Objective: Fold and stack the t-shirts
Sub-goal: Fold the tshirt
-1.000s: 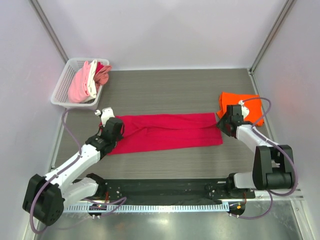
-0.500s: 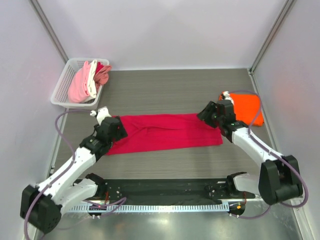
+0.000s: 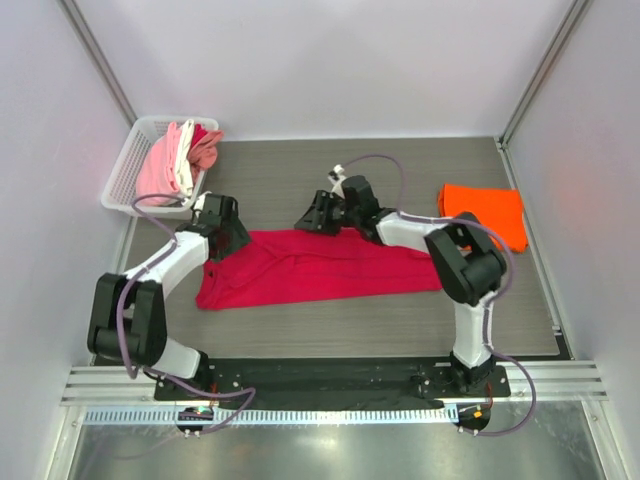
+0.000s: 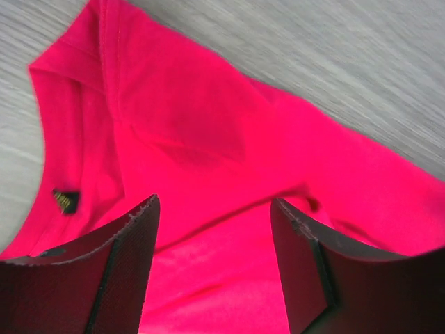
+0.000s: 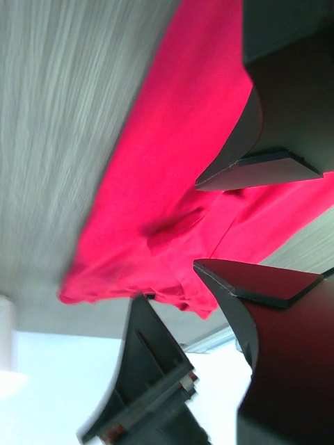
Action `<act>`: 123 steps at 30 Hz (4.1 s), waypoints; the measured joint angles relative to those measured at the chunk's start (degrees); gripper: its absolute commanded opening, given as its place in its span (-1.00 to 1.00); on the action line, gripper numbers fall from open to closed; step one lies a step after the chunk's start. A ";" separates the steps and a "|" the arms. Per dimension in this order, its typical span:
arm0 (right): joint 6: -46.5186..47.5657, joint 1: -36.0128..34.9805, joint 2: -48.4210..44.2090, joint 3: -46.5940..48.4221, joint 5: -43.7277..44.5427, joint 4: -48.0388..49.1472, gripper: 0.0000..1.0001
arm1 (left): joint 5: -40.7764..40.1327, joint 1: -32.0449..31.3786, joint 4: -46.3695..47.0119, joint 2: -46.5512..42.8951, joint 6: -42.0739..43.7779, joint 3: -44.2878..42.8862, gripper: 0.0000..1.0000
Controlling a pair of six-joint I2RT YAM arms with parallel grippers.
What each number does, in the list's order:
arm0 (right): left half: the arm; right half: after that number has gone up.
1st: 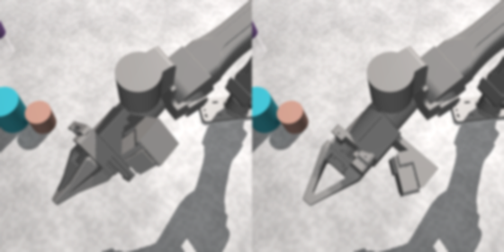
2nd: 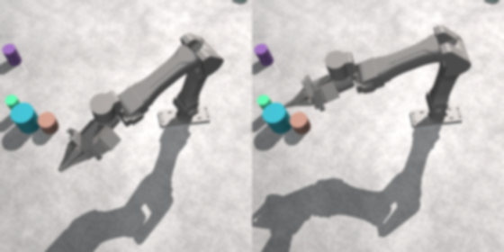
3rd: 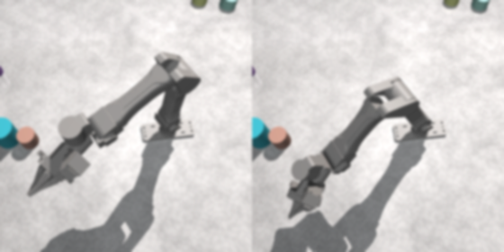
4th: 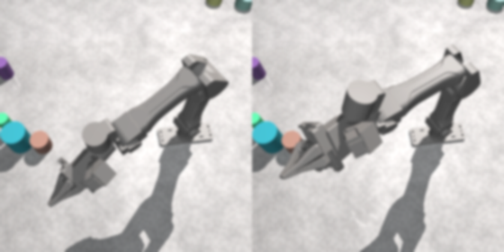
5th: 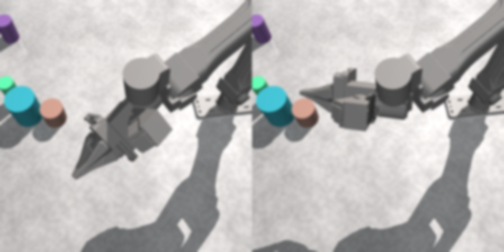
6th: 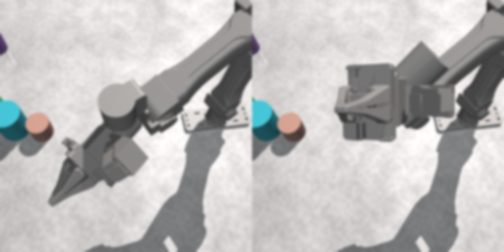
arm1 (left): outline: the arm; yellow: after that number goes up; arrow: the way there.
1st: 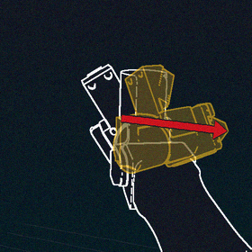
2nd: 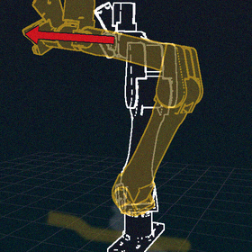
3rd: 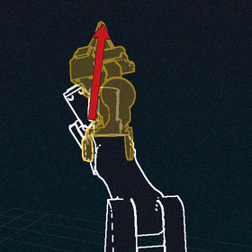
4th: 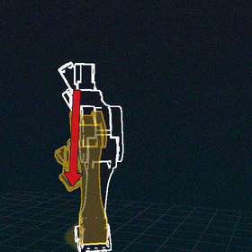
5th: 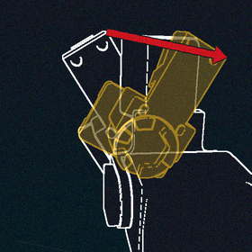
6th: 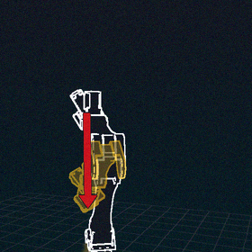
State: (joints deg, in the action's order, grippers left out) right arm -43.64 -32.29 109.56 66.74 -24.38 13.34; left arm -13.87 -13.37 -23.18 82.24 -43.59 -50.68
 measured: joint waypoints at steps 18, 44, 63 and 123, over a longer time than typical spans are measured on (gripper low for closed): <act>-0.09 -4.55 22.71 21.86 -16.50 3.08 0.05 | 3.21 3.74 -7.96 18.71 -1.42 -12.11 0.29; 10.80 -10.71 3.61 -0.55 -19.71 -7.45 0.01 | 1.05 3.87 -12.15 21.73 1.03 -15.78 0.19; 10.84 -15.04 16.57 18.86 -14.25 -6.91 0.04 | 1.03 4.13 -9.57 19.37 1.84 -12.63 0.20; 12.07 11.13 -8.26 -6.95 47.60 -36.57 -0.98 | -2.67 -3.50 -11.78 22.03 -5.22 -15.56 0.38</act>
State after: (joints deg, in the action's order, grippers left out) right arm -31.57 -21.17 101.30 59.79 23.22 -23.22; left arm -16.53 -16.86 -34.96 104.27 -48.82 -66.24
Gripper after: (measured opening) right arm 0.023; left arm 0.694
